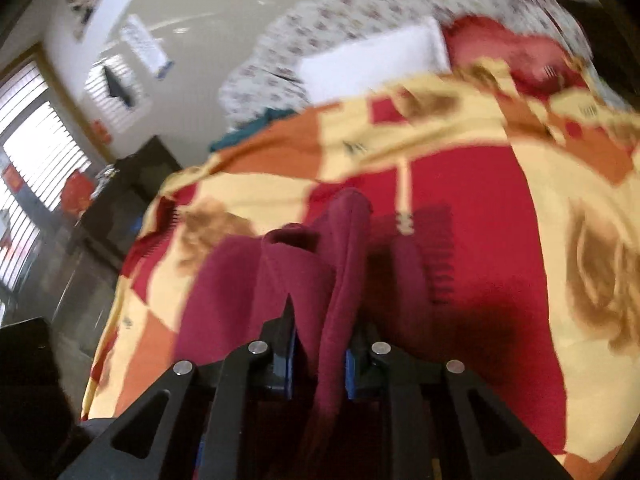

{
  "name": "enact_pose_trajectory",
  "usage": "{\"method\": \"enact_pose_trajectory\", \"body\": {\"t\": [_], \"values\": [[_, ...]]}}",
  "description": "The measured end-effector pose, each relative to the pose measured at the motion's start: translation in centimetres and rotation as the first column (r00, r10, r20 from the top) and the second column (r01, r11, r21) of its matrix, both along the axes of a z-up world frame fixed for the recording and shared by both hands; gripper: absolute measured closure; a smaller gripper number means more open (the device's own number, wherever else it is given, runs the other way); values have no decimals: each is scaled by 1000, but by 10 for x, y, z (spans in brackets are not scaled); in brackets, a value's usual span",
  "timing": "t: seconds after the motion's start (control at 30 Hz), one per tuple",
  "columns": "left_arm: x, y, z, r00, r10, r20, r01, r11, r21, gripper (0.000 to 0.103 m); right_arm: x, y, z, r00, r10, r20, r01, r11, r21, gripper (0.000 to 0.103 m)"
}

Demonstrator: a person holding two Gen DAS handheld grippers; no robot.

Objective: Fold small clothes

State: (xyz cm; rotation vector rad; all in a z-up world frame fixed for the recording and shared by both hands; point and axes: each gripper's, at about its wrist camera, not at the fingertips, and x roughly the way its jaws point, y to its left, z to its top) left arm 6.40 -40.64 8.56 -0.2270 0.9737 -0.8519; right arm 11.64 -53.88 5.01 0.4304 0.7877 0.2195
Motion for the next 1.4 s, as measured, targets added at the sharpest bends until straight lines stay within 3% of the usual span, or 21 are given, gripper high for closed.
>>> {"method": "enact_pose_trajectory", "body": {"t": [0.07, 0.13, 0.2, 0.27, 0.3, 0.33, 0.47, 0.6, 0.67, 0.7, 0.73, 0.8, 0.9, 0.97, 1.0, 1.07, 1.1, 1.13, 1.23, 1.4], "values": [[-7, 10, 5, 1000, -9, 16, 9, 1000, 5, 52, 1, -12, -11, 1000, -8, -2, 8, 996, 87, 85], [-16, 26, 13, 999, -16, 34, 15, 1000, 5, 31, -2, -18, -13, 1000, -10, 1, 10, 991, 136, 85], [-24, 45, 21, 998, -21, 67, 20, 1000, 3, 27, -11, -14, -6, 1000, 1, 19, -3, 994, 114, 78], [-31, 67, 25, 994, -10, 112, 6, 999, 34, 27, -28, -12, 5, 998, -26, 52, 20, 994, 105, 50], [-34, 77, 26, 991, 5, 133, -12, 999, 50, 27, -40, -13, 10, 997, -40, 69, 32, 992, 120, 27], [-36, 88, 26, 987, 29, 155, -40, 997, 71, 27, -53, -12, 15, 996, -40, 83, 29, 990, 135, 22], [-35, 111, 9, 980, 89, 178, -113, 985, 133, 27, -90, 18, 33, 993, 6, 119, -11, 999, 36, 22], [-33, 108, -11, 985, 105, 139, -127, 979, 162, 27, -105, 68, 36, 995, 34, 90, -13, 975, -223, 24], [-34, 103, -17, 984, 101, 148, -127, 976, 176, 27, -113, 80, 30, 996, 26, 88, 5, 942, -335, 45], [-34, 102, -19, 984, 99, 147, -125, 976, 178, 27, -116, 82, 25, 996, 37, 83, -5, 935, -353, 74], [-36, 103, -21, 985, 99, 143, -123, 977, 176, 27, -119, 78, 19, 997, 32, 64, -7, 935, -353, 81], [-34, 102, -26, 986, 100, 132, -122, 978, 168, 27, -125, 68, 8, 999, 26, 44, -9, 933, -361, 83], [-29, 103, -31, 984, 128, 120, -145, 979, 145, 27, -132, 46, -13, 999, -11, 39, 22, 957, -288, 84], [-25, 106, -32, 985, 142, 96, -152, 982, 110, 25, -134, 33, -30, 999, -19, 25, 24, 982, -188, 84], [-23, 109, -32, 984, 152, 92, -160, 984, 84, 18, -139, 25, -31, 998, -14, 57, 20, 993, -120, 82], [-19, 111, -31, 980, 173, 102, -178, 983, 44, 10, -147, 11, -26, 993, -32, 115, 34, 999, -10, 59], [-16, 112, -31, 979, 180, 100, -184, 982, 29, 10, -150, 5, -24, 990, -58, 127, 57, 998, 17, 23], [-12, 111, -33, 979, 184, 89, -186, 982, 20, 10, -151, -2, -22, 987, -94, 131, 90, 995, 41, 3], [0, 112, -40, 980, 193, 38, -193, 981, -21, 10, -143, -12, -24, 986, -92, 136, 74, 988, 133, 3], [18, 101, -60, 985, 173, -22, -174, 984, -31, 10, -114, -7, -35, 993, -80, 90, 63, 983, 175, 3]]}}
